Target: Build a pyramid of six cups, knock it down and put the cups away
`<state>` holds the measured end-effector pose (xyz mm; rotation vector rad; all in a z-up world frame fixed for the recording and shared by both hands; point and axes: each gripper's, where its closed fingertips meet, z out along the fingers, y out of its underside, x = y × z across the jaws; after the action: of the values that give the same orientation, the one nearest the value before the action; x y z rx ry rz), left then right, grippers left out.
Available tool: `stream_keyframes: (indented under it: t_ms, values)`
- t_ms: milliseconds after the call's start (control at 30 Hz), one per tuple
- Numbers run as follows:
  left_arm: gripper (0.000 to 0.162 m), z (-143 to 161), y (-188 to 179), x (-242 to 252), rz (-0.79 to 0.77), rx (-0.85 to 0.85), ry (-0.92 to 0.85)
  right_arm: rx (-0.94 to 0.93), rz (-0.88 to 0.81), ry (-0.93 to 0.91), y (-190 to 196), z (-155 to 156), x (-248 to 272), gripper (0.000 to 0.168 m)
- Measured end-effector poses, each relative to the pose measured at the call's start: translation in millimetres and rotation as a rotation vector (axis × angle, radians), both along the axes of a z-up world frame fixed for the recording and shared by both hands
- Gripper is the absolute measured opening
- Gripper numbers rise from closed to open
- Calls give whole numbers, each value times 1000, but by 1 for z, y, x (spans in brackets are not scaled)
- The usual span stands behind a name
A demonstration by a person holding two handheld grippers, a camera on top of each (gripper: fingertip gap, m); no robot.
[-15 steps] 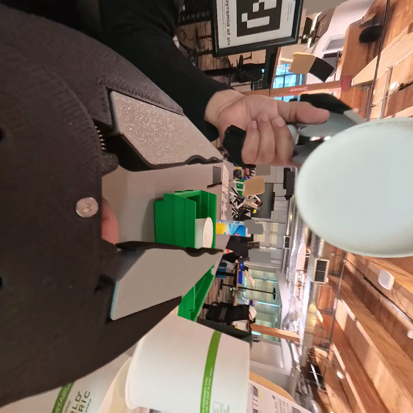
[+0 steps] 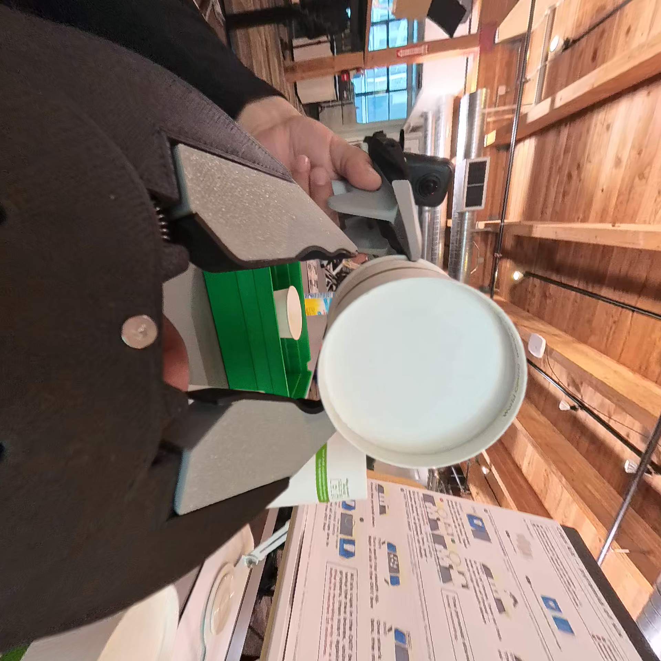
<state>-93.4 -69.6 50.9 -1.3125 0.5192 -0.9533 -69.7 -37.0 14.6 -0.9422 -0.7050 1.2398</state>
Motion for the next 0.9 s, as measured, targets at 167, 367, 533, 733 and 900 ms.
stream_keyframes:
  t_ms: [167, 367, 533, 733, 900]
  values:
    - [1, -19, 0, 14, -69, -40, 84, -31, -25, 51, 10, 5, 10, 80]
    - [0, -41, 2, 25, -131, -76, 170, -69, 1, 105, 15, 11, 20, 82]
    - [0, -60, 4, 36, -142, -91, 260, -102, 7, 120, 20, 12, 24, 83]
    - [2, -77, 1, 54, -144, -76, 366, -133, 29, 140, 22, 12, 27, 87]
    - [2, -97, 0, 67, -178, -95, 440, -147, 48, 141, 22, 11, 27, 87]
